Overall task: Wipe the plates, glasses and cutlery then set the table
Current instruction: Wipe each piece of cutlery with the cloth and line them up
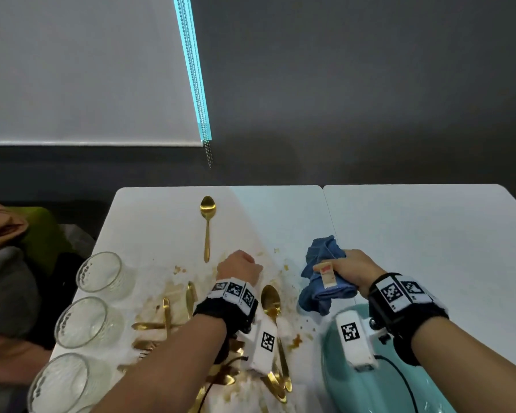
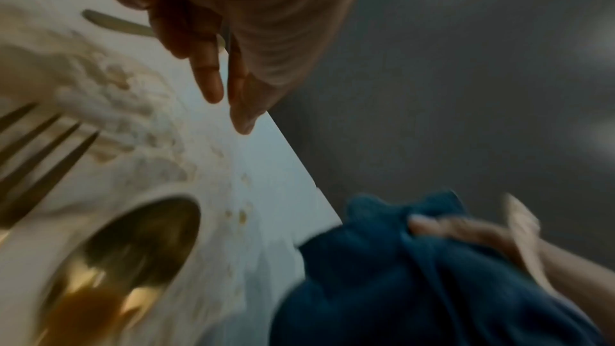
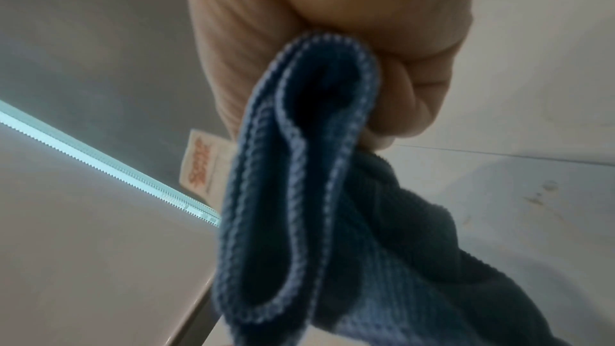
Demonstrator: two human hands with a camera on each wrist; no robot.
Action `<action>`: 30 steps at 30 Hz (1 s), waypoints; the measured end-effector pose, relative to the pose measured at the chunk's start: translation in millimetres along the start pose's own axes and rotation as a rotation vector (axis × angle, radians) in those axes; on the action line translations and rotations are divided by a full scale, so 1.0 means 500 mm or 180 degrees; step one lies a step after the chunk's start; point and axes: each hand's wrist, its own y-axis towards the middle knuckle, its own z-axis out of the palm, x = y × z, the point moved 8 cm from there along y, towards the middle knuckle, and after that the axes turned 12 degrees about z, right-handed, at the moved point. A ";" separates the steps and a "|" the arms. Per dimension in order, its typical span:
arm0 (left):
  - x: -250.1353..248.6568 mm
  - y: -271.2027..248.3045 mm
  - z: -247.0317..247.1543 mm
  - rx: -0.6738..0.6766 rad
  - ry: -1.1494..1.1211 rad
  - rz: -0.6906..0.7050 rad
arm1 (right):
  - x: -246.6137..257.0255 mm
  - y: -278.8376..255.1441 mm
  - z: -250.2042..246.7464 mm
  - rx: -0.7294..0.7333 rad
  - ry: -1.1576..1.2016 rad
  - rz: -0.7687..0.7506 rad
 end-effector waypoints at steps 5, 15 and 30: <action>0.010 -0.106 0.085 0.0420 0.0474 0.0080 | -0.045 -0.012 0.003 0.0109 0.0248 0.0070; 0.019 -0.192 0.165 0.0993 0.1148 0.0393 | -0.130 -0.046 0.018 0.0503 0.0982 0.0225; 0.015 -0.191 0.163 0.0900 0.0784 0.0266 | -0.091 -0.089 -0.044 0.0157 0.1173 -0.0429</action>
